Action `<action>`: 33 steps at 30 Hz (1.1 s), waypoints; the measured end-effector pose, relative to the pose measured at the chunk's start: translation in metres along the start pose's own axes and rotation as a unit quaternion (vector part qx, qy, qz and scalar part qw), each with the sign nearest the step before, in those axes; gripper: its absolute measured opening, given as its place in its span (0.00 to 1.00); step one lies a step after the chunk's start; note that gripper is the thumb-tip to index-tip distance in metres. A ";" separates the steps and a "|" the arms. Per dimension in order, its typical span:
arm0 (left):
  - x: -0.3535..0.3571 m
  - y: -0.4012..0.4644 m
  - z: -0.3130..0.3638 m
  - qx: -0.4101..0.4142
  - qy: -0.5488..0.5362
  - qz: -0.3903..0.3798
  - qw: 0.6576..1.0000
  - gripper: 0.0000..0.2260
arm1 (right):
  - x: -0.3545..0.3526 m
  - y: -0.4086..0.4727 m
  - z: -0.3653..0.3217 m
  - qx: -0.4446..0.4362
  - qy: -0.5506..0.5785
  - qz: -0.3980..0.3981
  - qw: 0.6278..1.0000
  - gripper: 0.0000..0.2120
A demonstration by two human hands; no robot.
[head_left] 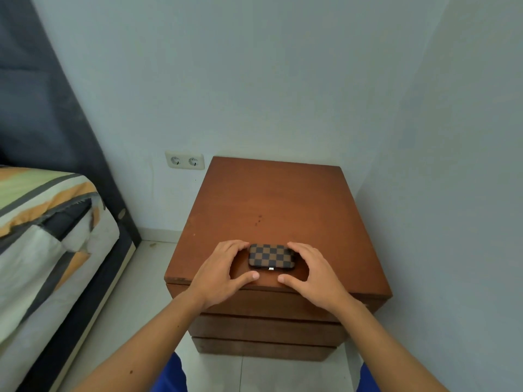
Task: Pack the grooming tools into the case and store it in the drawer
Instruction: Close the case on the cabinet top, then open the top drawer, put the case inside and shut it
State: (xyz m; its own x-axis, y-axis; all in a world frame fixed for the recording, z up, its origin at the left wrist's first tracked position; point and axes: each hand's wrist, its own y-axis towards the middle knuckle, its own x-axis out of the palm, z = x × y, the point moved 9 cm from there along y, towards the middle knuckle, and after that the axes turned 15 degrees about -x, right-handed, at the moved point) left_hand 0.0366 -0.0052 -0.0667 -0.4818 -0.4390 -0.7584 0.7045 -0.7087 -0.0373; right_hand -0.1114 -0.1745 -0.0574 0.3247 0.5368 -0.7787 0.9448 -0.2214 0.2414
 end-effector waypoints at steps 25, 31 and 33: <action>-0.011 -0.090 -0.150 -0.250 -0.244 0.054 0.935 0.35 | -0.021 -0.190 0.105 0.267 0.195 0.202 0.922 0.49; -0.010 -0.114 -0.150 -0.270 -0.220 0.103 0.932 0.27 | -0.017 -0.215 0.098 0.269 0.179 0.201 0.925 0.51; -0.009 -0.123 -0.147 -0.273 -0.206 0.112 0.933 0.27 | -0.015 -0.222 0.092 0.268 0.178 0.190 0.928 0.52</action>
State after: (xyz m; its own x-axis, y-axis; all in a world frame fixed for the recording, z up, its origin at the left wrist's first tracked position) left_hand 0.0302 0.1668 -0.1510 -0.3706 -0.7971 -0.4768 0.9180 -0.2363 -0.3185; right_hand -0.3300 -0.2083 -0.1531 0.7140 0.5503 -0.4329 0.6331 -0.7715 0.0636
